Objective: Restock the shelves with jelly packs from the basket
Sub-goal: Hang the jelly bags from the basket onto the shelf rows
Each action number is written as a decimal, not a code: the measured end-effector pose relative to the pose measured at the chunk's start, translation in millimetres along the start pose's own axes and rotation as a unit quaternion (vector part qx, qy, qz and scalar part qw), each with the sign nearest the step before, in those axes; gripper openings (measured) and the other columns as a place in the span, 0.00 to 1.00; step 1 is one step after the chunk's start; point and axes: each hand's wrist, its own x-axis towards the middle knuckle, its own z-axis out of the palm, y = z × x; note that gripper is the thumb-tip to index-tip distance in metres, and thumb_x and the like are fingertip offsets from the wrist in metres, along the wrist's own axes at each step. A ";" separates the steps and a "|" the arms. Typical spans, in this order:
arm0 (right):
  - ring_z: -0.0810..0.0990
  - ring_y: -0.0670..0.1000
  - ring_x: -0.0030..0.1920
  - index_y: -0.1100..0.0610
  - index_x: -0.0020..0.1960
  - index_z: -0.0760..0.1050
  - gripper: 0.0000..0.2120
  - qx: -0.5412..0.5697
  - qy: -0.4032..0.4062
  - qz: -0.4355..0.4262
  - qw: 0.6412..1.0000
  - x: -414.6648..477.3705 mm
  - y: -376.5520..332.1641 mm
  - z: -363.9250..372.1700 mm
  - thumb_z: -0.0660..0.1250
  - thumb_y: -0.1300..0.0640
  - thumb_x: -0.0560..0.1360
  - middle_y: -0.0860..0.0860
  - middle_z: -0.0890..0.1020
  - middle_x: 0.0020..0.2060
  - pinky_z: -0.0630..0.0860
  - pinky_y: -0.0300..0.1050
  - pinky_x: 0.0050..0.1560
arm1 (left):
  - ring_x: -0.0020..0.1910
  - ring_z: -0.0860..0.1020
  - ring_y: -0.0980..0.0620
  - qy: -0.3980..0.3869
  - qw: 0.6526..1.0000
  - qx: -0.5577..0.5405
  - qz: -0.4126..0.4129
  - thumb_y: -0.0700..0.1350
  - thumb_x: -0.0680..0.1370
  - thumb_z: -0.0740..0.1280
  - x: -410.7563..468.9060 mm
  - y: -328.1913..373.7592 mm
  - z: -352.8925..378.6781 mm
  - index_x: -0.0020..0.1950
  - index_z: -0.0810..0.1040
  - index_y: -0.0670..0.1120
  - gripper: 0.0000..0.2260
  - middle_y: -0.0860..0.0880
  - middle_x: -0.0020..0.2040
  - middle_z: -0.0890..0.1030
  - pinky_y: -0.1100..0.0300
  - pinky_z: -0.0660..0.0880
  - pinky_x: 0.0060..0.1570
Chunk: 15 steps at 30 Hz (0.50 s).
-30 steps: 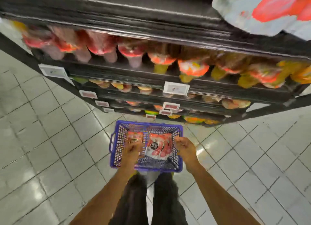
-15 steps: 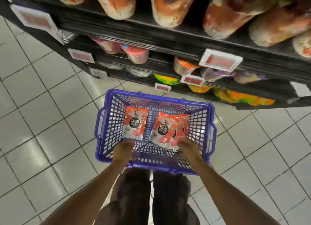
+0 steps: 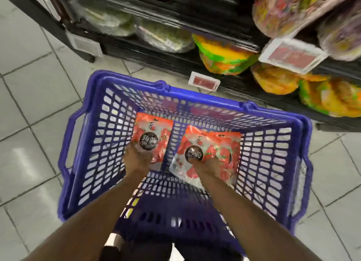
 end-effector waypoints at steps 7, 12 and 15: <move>0.80 0.50 0.42 0.54 0.48 0.79 0.14 -0.098 0.010 -0.040 0.994 17.5 11.2 -1.5 0.77 0.47 0.68 0.53 0.85 0.48 0.73 0.38 0.36 | 0.55 0.80 0.41 -0.134 0.982 -0.065 -0.113 0.62 0.45 0.81 -0.9 -11.6 16.6 0.63 0.75 0.41 0.50 0.41 0.59 0.80 0.48 0.77 0.58; 0.79 0.45 0.32 0.54 0.45 0.77 0.09 0.056 0.003 -0.130 0.990 -38.0 10.5 -35.8 0.76 0.60 0.69 0.43 0.80 0.32 0.69 0.28 0.25 | 0.56 0.81 0.48 -0.162 0.983 -0.057 -0.067 0.50 0.60 0.84 -42.3 10.9 -8.3 0.57 0.81 0.44 0.29 0.44 0.54 0.84 0.58 0.76 0.56; 0.80 0.40 0.27 0.58 0.45 0.77 0.08 0.195 -0.011 -0.100 0.976 -96.6 4.8 -83.3 0.73 0.68 0.72 0.43 0.81 0.25 0.75 0.33 0.29 | 0.48 0.81 0.51 -0.174 0.973 -0.150 -0.029 0.38 0.64 0.81 -81.0 31.9 -53.3 0.59 0.78 0.41 0.25 0.43 0.52 0.83 0.71 0.76 0.38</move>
